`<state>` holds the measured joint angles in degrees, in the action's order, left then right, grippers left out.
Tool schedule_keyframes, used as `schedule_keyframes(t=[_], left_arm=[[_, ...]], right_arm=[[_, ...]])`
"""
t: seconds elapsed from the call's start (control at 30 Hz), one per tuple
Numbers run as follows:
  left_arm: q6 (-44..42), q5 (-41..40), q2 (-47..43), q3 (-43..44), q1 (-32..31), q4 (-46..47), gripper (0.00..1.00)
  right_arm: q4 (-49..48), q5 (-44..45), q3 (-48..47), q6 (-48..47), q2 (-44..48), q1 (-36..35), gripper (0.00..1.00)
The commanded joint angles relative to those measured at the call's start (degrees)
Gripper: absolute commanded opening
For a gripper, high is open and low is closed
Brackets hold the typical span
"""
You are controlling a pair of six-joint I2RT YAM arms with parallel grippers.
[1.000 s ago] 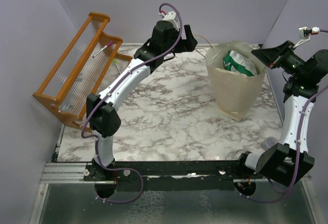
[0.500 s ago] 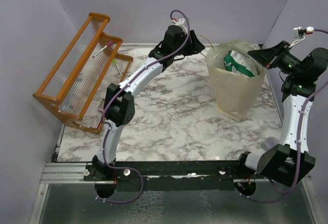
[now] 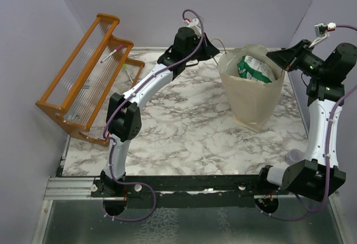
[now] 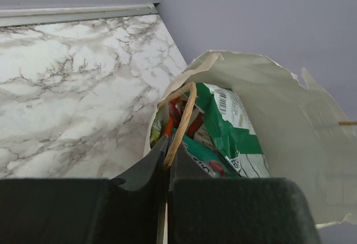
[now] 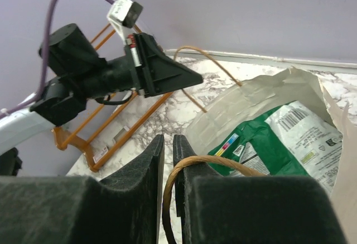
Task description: Take the snacks out of the paper bag
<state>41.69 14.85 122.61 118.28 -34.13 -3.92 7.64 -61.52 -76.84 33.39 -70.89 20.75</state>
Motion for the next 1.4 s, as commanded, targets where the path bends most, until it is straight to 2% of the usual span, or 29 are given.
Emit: schedule_keyframes(t=[0.0, 0.33, 0.6, 0.83, 0.93, 1.03, 1.13, 1.23, 1.37], left_arm=[[0.48, 1.82, -11.14, -4.8, 0.2, 5.65, 0.0], [4.49, 7.74, -22.21, -16.32, -0.51, 9.06, 0.0], [2.92, 5.02, -36.46, -30.54, -2.05, 8.23, 0.0], [3.19, 4.02, -44.1, -39.79, -2.32, 6.4, 0.0], [4.08, 4.85, -45.83, -43.05, -3.31, 6.78, 0.0], [4.19, 4.79, -48.06, -45.09, -4.6, 6.45, 0.0], [3.99, 3.89, -49.99, -47.55, -5.15, 5.21, 0.01], [2.61, 1.63, -51.85, -48.76, -5.16, 2.16, 0.1], [-1.04, -2.09, -54.18, -48.22, -5.16, -3.23, 0.3]], right_arm=[[1.66, 2.25, -2.59, -2.8, 1.55, -0.62, 0.14], [10.65, 6.49, -7.99, -7.77, 2.33, -0.99, 0.17], [16.48, 12.46, -10.5, -12.25, 3.17, -4.28, 0.19], [22.22, 22.57, -14.9, -17.47, 2.58, -7.38, 0.17], [22.29, 20.74, -16.72, -17.13, 1.4, -7.39, 0.17], [20.83, 14.81, -16.85, -14.8, 0.95, -7.39, 0.16], [12.94, 7.69, -11.21, -10.48, 3.47, -7.92, 0.16], [7.26, 3.06, -5.65, -7.19, 5.29, -8.74, 0.16], [7.11, 2.85, -4.75, -8.38, 6.22, -10.68, 0.15]])
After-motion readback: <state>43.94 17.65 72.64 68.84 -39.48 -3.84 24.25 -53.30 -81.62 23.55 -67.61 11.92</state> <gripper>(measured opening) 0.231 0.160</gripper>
